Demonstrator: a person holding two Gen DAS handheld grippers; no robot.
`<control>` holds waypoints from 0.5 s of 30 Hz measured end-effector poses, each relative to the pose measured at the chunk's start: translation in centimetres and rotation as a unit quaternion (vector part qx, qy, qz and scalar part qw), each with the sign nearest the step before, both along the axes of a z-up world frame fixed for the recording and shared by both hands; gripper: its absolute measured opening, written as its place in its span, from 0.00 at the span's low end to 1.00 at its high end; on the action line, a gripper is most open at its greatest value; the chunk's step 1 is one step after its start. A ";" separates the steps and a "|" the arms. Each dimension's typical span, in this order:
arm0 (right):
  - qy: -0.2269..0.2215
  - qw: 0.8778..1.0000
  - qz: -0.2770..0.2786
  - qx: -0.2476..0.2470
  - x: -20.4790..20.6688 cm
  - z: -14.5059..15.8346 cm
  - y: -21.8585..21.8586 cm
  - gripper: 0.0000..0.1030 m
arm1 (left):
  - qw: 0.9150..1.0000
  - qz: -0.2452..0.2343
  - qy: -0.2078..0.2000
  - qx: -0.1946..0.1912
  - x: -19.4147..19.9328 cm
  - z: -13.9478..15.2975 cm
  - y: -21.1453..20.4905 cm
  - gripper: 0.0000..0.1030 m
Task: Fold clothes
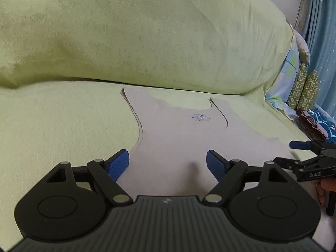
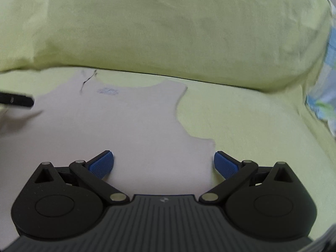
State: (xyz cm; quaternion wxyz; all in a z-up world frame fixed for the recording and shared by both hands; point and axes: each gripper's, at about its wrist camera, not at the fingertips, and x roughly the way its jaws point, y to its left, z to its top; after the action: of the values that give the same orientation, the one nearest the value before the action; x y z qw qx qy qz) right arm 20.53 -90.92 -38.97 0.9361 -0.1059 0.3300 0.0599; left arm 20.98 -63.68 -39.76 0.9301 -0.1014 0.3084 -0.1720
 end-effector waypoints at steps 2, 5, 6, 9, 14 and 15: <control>0.001 1.000 -0.022 -0.002 0.4 0.2 -0.9 0.98 | 1.000 0.001 0.000 0.001 -0.1 -0.1 0.1 0.80; -0.002 0.998 -0.055 -0.027 0.9 0.7 -1.7 0.98 | 1.000 0.004 -0.004 0.004 -0.5 -0.1 0.2 0.80; -0.013 0.998 -0.058 -0.035 1.0 1.0 -1.8 0.98 | 1.000 0.005 -0.009 0.004 -0.6 0.0 0.2 0.80; -0.023 0.998 -0.042 -0.033 1.6 1.5 -2.0 0.98 | 1.000 -0.003 -0.024 -0.004 -1.0 0.4 0.2 0.80; -0.009 0.997 -0.018 -0.079 3.4 0.3 -2.0 0.98 | 1.000 -0.012 -0.020 0.010 -1.0 0.2 -0.4 0.80; -0.011 0.996 -0.028 -0.084 3.5 0.3 -2.4 0.98 | 1.000 -0.013 -0.016 0.015 -1.0 0.0 -0.4 0.80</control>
State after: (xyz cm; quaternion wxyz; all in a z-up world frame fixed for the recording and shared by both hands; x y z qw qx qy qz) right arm 24.05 -93.36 -38.67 0.9286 -0.1760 0.3268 0.0046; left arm 19.97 -64.10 -39.74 0.9341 -0.0803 0.2971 -0.1807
